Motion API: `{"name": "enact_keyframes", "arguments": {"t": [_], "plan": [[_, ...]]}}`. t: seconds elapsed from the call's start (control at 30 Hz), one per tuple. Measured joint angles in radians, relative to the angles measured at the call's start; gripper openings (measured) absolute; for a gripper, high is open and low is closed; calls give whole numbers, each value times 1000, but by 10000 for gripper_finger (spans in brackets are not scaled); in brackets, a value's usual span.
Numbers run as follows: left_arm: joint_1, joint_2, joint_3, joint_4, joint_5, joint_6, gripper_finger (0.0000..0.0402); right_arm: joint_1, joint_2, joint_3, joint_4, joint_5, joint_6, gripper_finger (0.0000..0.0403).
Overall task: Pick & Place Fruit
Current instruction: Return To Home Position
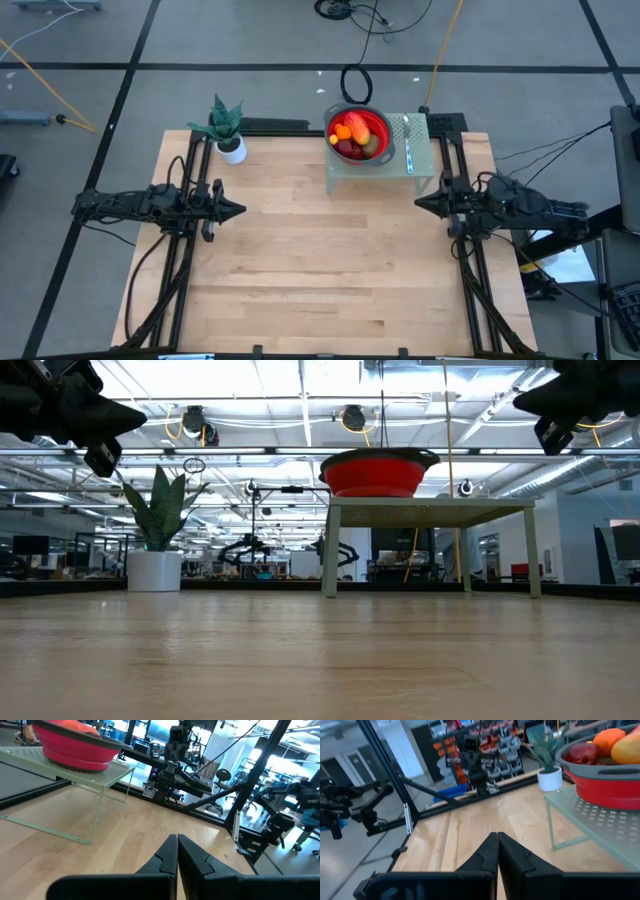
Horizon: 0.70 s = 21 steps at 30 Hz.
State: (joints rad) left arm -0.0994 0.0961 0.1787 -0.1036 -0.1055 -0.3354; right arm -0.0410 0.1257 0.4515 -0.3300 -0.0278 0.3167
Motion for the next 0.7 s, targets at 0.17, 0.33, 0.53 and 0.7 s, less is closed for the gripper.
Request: {"name": "enact_keyframes", "arguments": {"t": [0.17, 0.33, 0.53, 0.7], "plan": [[0, 0, 0, 0, 0, 0, 10, 0, -45, -120, 113, -1, 15, 0], [0, 0, 0, -1, 0, 0, 10, 0, -68, -192, 134, -3, 42, 0], [0, 0, 0, -1, -1, 71, 10, 0, -84, -236, 139, -1, 39, 0], [0, 0, 0, -1, -1, 190, 10, 0, -84, -270, 139, 2, 55, 0]]}}
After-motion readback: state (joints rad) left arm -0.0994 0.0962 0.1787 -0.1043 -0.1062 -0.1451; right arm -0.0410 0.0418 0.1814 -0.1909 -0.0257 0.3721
